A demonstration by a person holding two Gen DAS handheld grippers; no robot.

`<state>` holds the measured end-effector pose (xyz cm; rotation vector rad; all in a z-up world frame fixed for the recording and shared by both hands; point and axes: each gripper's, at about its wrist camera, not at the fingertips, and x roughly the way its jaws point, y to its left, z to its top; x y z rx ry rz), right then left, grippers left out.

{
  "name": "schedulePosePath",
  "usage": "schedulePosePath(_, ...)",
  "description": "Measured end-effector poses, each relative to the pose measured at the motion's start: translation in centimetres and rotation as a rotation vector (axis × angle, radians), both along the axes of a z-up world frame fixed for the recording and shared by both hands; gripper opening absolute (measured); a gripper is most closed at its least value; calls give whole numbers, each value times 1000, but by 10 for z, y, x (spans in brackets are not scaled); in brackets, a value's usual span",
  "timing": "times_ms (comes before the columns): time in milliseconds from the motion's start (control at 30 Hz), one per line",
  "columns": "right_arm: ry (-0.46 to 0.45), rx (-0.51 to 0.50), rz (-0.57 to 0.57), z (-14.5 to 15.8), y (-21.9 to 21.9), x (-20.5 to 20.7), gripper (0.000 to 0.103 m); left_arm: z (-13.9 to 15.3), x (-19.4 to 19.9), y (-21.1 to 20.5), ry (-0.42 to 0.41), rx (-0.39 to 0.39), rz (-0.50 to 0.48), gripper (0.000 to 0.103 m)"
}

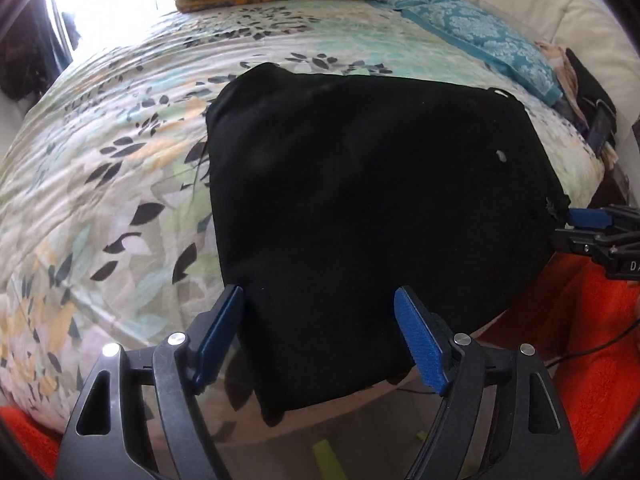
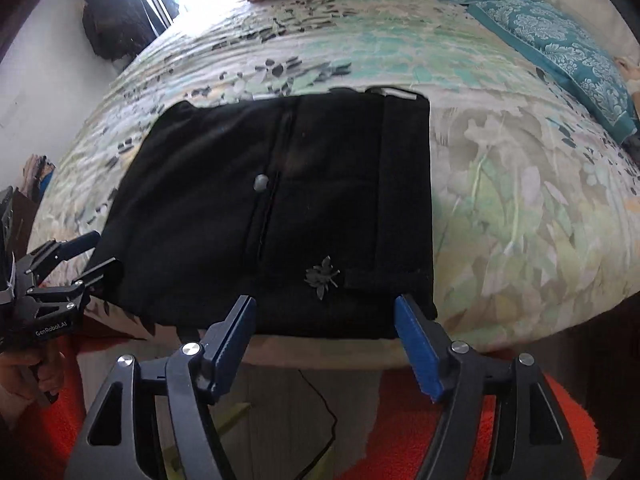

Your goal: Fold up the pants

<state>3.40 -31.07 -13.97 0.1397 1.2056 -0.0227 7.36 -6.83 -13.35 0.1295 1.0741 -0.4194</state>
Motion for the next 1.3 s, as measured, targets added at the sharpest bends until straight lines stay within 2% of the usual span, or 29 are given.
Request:
schedulePosePath(67,-20,-32,3,4,1,-7,71,18,1,4,5,-32,35,79)
schedulePosePath(133,-80,-42,-28,28,-1,-17,71,43,-3,9,-29,-62,47,79)
schedulePosePath(200,-155,-17,-70,51,-5,-31,72,65,-8,13,-76,-58,69,79)
schedulePosePath(233,-188,-17,-94,61,-5,-38,76,73,-10,14,-91,-61,79,81)
schedulePosePath(267,-217,-22,-119,69,-5,-44,81,79,-12,16,-98,-64,88,83)
schedulePosePath(367,-277,-11,-173,82,-3,-60,83,89,-19,19,-99,-48,108,84)
schedulePosePath(567,-274,19,-197,79,10,-68,83,92,-34,19,-117,14,106,85)
schedulePosePath(800,-251,23,-173,66,19,-73,83,90,-34,19,-114,35,101,85)
schedulePosePath(833,-248,29,-169,64,19,-73,83,88,-30,21,-101,25,94,85)
schedulePosePath(900,-257,86,-141,63,11,-70,83,85,-16,32,-57,-46,87,84)
schedulePosePath(1000,-309,185,-181,70,-37,-52,84,69,23,59,37,-174,110,84)
schedulePosePath(1033,-305,208,-194,70,-56,-40,92,61,35,66,62,-191,123,84)
schedulePosePath(1133,-170,329,-167,45,-103,8,93,36,62,71,129,-217,107,84)
schedulePosePath(1200,-80,472,-120,19,-118,34,93,16,75,66,198,-241,95,84)
schedulePosePath(1300,53,506,-99,-19,-122,59,93,-13,87,60,285,-273,110,84)
